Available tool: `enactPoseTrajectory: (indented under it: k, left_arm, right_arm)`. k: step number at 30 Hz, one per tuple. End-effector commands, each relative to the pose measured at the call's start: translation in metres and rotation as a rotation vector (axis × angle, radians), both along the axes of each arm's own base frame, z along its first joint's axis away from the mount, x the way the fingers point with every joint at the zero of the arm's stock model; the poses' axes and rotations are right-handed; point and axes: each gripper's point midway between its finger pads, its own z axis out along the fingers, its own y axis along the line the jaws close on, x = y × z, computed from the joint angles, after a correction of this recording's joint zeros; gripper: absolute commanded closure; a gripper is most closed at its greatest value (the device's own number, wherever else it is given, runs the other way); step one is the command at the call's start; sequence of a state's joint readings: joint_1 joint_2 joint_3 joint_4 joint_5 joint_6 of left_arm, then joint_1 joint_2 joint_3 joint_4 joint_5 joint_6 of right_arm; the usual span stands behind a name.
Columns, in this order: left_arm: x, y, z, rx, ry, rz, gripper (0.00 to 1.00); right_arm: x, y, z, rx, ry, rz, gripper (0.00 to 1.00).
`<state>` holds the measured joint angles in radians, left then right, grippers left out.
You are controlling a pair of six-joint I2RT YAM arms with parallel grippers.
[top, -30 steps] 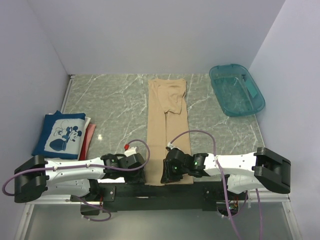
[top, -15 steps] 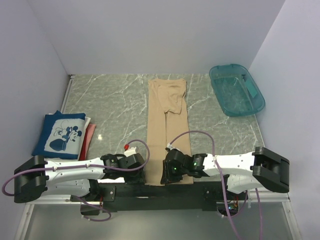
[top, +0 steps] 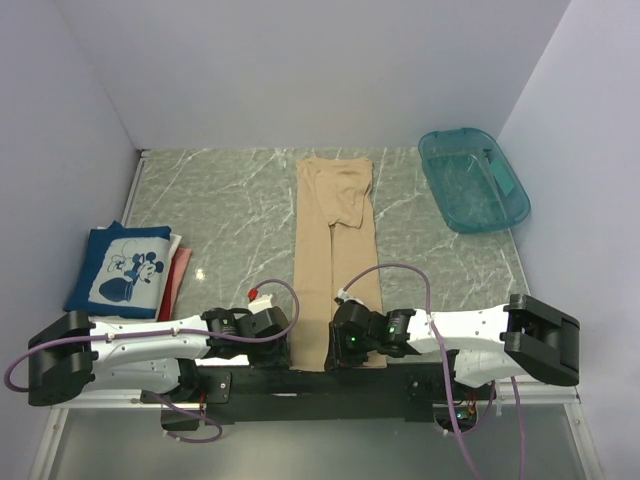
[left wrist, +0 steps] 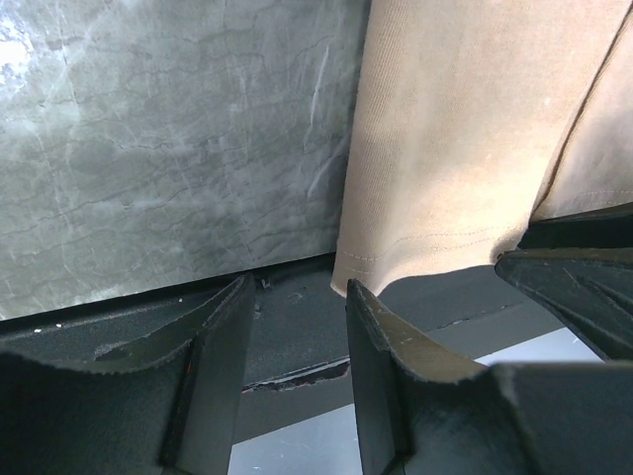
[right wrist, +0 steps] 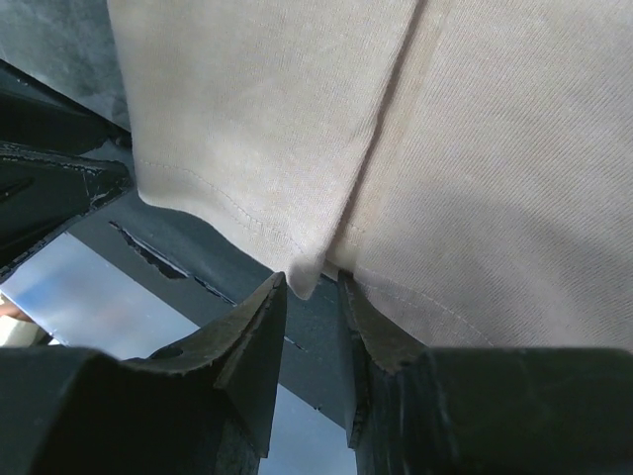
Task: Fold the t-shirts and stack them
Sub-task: Fold the tshirt
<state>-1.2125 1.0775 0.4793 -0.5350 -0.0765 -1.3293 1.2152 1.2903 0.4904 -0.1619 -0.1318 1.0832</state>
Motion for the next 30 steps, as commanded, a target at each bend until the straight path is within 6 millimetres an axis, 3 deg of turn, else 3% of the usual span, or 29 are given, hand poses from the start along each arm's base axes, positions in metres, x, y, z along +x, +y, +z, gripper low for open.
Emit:
enactPoseTrajectory:
  k: [1,12,22,30]
  left_arm:
    - [0.003,-0.005,0.001,-0.017,-0.009,0.013,0.53]
    - [0.003,-0.005,0.001,-0.019,-0.006,0.020,0.52]
    - [0.003,-0.005,0.001,-0.021,-0.011,0.015,0.52]
    - [0.004,-0.006,0.002,-0.028,-0.016,0.018,0.52]
  right_arm:
    - [0.003,0.007,0.007,0.033,-0.025,-0.005,0.65]
    - [0.007,0.023,0.017,0.066,-0.039,0.004,0.70]
    - [0.011,0.019,0.027,0.084,-0.058,-0.022,0.99]
    - [0.014,0.010,0.041,0.072,-0.103,-0.032,1.00]
